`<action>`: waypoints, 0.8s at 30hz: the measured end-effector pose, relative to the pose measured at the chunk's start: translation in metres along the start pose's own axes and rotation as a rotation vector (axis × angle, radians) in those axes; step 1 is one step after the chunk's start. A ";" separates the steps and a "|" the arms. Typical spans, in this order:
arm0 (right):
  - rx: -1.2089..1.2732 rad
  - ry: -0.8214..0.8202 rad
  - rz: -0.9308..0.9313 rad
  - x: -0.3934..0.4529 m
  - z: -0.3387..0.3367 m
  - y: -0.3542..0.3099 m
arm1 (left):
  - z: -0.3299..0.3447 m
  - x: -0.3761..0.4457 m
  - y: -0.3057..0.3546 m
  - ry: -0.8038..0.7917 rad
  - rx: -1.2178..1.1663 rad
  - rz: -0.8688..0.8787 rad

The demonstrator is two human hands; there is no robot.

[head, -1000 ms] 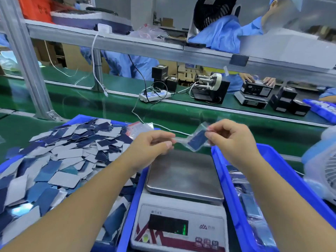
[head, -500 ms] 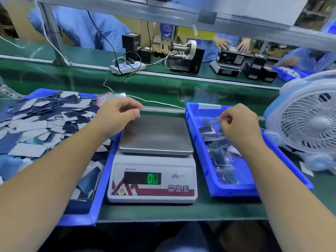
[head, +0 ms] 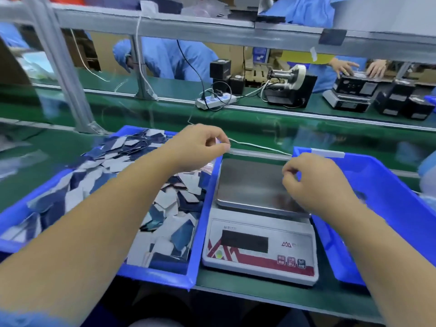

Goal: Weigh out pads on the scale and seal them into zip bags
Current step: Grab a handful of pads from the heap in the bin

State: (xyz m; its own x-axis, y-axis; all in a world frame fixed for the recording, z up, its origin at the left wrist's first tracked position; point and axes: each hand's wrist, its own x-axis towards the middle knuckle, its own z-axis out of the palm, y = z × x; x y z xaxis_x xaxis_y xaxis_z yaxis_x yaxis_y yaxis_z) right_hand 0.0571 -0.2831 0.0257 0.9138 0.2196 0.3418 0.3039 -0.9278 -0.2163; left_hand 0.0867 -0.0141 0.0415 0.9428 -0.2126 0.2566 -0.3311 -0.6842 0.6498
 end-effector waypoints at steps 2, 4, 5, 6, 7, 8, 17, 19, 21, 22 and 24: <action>0.023 -0.025 -0.089 0.006 0.008 -0.028 | -0.010 -0.006 -0.017 0.080 -0.006 -0.032; 0.033 -0.075 -0.183 0.012 0.019 -0.053 | -0.015 -0.013 -0.035 0.168 -0.036 -0.078; 0.032 -0.097 -0.232 0.014 0.025 -0.064 | -0.016 -0.016 -0.042 0.199 -0.060 -0.098; 0.024 -0.119 -0.285 0.017 0.032 -0.074 | -0.016 -0.018 -0.049 0.225 -0.091 -0.109; 0.011 -0.146 -0.337 0.019 0.038 -0.084 | -0.016 -0.020 -0.054 0.253 -0.125 -0.110; 0.000 -0.178 -0.383 0.022 0.043 -0.093 | -0.016 -0.020 -0.058 0.288 -0.161 -0.103; 0.062 -0.553 -0.580 0.026 0.060 -0.156 | -0.023 -0.017 -0.068 0.350 -0.259 -0.061; 0.121 -0.642 -0.592 0.023 0.056 -0.158 | -0.025 -0.018 -0.067 0.372 -0.288 -0.045; 0.170 -0.671 -0.587 0.020 0.051 -0.156 | -0.027 -0.019 -0.066 0.386 -0.308 -0.036; 0.181 -0.675 -0.583 0.019 0.048 -0.154 | -0.027 -0.020 -0.065 0.391 -0.313 -0.035; 0.163 -0.710 -0.579 0.017 0.043 -0.151 | -0.028 -0.021 -0.064 0.395 -0.322 -0.038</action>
State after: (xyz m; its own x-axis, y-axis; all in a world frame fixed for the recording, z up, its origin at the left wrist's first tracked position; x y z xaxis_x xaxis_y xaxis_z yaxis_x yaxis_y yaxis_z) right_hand 0.0383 -0.1258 0.0247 0.5425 0.8179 -0.1917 0.7486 -0.5742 -0.3314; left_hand 0.0875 0.0539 0.0148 0.8891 0.1307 0.4388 -0.3501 -0.4234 0.8355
